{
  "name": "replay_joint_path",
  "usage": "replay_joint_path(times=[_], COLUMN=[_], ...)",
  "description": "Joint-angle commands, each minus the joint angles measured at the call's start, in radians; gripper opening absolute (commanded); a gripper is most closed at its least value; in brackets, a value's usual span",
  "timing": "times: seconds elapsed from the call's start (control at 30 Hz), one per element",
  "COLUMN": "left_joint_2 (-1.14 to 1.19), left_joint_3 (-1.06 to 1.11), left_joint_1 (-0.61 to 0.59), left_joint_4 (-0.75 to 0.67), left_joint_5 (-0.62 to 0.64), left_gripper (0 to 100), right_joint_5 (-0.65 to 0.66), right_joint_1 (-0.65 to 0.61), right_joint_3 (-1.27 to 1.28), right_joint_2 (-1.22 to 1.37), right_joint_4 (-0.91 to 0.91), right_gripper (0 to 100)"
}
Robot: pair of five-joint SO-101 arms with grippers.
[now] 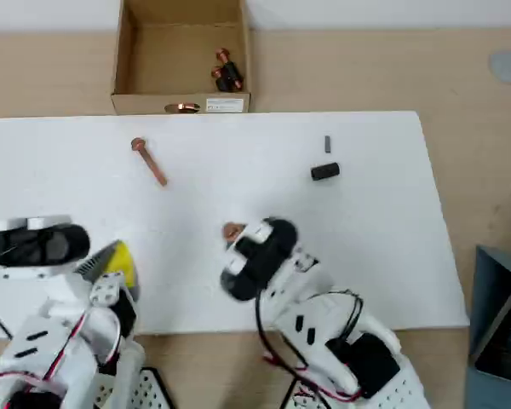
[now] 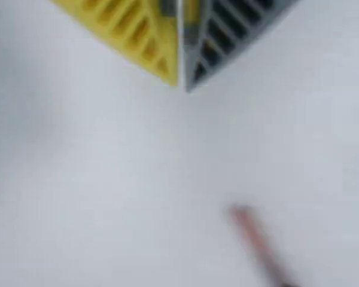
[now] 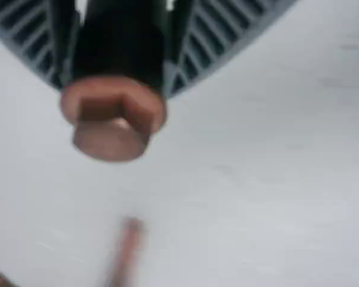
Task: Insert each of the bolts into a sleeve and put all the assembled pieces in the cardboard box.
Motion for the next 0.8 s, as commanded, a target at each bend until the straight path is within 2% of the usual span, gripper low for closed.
replay_joint_path(times=[0.0, 0.13, 0.27, 0.43, 0.77], left_joint_2=[-0.002, -0.002, -0.004, -0.004, -0.004], left_joint_3=[0.132, 0.308, 0.410, 0.459, 0.611], left_joint_1=[-0.219, -0.351, -0.364, -0.362, -0.362], left_joint_4=[-0.087, -0.204, -0.227, -0.227, -0.229], left_joint_5=[-0.132, -0.155, -0.155, -0.157, -0.158], left_gripper=[0, 0, 0, 0, 0], right_joint_5=[-0.002, -0.037, -0.107, -0.180, -0.172], right_joint_1=[0.170, 0.257, 0.255, 0.259, 0.259], right_joint_3=[-0.028, -0.070, -0.202, -0.458, -0.921], right_joint_2=[-0.111, -0.104, 0.024, 0.352, 0.986], right_joint_4=[-0.025, -0.025, -0.003, -0.003, -0.032], right_gripper=[0.9, 0.9, 0.9, 0.9, 0.9])
